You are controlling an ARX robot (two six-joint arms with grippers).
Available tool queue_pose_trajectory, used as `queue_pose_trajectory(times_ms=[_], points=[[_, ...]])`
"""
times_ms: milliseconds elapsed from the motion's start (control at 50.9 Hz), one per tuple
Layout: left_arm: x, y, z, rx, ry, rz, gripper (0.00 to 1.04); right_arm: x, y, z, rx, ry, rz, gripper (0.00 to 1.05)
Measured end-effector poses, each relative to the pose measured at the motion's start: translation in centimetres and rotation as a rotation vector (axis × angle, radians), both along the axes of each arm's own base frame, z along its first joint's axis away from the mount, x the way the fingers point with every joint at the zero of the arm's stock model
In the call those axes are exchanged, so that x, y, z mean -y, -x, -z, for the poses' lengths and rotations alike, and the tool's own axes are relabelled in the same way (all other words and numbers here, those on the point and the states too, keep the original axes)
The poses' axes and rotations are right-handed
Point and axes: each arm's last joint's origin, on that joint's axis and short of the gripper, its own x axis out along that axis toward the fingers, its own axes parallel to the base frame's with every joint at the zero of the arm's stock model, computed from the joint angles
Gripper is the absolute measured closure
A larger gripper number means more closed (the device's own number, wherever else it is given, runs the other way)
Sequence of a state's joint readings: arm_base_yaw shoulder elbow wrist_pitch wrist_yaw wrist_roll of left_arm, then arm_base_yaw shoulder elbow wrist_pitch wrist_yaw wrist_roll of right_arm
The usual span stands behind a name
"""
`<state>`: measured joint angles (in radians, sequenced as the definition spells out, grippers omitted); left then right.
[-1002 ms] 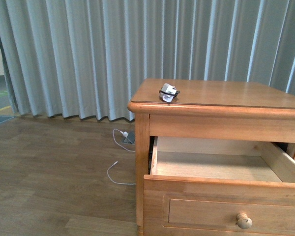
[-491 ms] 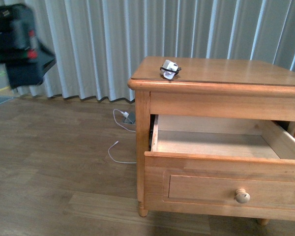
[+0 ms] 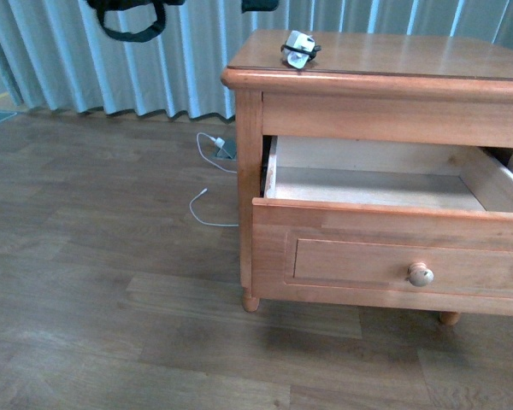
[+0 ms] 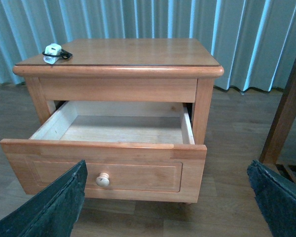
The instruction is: Put charger into drawer
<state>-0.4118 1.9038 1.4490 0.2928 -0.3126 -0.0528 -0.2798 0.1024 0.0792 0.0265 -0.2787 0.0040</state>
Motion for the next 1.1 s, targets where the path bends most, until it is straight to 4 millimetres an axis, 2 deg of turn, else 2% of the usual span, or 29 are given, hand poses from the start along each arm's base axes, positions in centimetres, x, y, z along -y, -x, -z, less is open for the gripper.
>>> queue_pose_trajectory(times_ms=[334, 570, 825, 1100], points=[[4.9, -5.2, 1.1, -0.008, -0.016, 0.017, 0.06, 0.0, 0.0, 0.0, 0.000, 0.000, 0.000, 0.08], [7.2, -7.3, 2.3, -0.015, -0.008, 0.041, 0.06, 0.0, 0.0, 0.0, 0.000, 0.000, 0.000, 0.08], [8.5, -8.7, 3.8, -0.042, -0.024, 0.041, 0.06, 0.0, 0.0, 0.0, 0.000, 0.000, 0.000, 0.08], [8.9, -9.9, 5.1, -0.067, -0.039, 0.032, 0.06, 0.0, 0.0, 0.0, 0.000, 0.000, 0.000, 0.08]])
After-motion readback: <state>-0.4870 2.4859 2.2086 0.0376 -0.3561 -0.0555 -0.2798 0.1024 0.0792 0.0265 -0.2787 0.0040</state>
